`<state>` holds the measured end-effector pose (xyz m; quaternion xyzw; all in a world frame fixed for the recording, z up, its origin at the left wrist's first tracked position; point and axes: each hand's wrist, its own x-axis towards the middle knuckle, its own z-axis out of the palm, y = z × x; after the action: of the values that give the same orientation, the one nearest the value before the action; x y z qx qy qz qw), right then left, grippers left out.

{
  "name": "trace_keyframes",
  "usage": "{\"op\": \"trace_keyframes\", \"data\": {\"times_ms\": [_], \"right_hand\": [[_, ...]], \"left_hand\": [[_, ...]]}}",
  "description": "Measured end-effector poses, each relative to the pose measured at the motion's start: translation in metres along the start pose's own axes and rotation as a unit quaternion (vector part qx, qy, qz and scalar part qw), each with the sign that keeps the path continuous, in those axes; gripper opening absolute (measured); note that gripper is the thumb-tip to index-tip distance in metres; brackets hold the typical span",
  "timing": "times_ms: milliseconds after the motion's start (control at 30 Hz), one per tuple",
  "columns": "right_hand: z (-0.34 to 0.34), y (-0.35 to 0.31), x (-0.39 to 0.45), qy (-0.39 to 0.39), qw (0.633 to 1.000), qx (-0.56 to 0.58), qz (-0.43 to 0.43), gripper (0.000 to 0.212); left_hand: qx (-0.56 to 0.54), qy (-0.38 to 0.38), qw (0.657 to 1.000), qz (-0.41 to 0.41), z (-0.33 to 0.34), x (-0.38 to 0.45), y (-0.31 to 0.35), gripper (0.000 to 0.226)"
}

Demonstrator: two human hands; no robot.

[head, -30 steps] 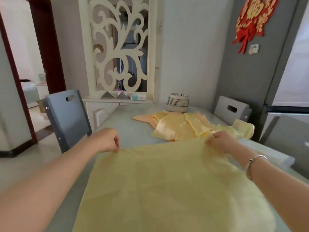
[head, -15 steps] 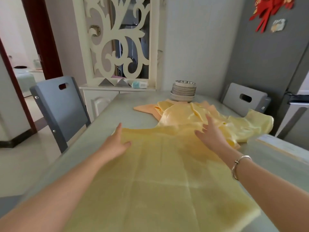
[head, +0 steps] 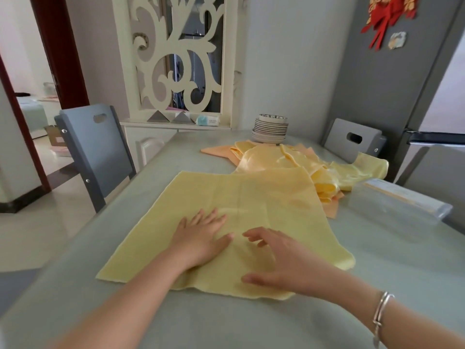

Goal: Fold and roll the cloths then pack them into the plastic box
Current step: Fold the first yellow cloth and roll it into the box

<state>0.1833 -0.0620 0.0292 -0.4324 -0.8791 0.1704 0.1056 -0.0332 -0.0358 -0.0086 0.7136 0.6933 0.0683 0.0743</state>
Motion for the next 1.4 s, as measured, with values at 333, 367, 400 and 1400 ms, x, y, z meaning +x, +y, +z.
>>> {"op": "trace_keyframes", "data": {"times_ms": [333, 367, 400, 1400], "right_hand": [[-0.01, 0.003, -0.036, 0.049, 0.99, -0.128, -0.044, 0.047], [-0.013, 0.007, -0.036, 0.045, 0.988, -0.143, -0.03, 0.046], [-0.015, 0.012, -0.035, 0.046, 0.988, -0.144, -0.008, 0.045], [-0.033, 0.111, 0.015, 0.324, 0.895, 0.21, 0.224, 0.007]], "left_hand": [[0.006, -0.009, 0.998, -0.062, 0.002, -0.011, 0.021, 0.072], [-0.005, -0.006, 0.998, -0.061, -0.001, -0.013, 0.021, 0.072], [-0.023, -0.002, 0.998, -0.055, -0.003, -0.014, 0.021, 0.072], [-0.288, 0.264, 0.899, -0.197, -0.035, -0.021, -0.085, 0.01]]}}
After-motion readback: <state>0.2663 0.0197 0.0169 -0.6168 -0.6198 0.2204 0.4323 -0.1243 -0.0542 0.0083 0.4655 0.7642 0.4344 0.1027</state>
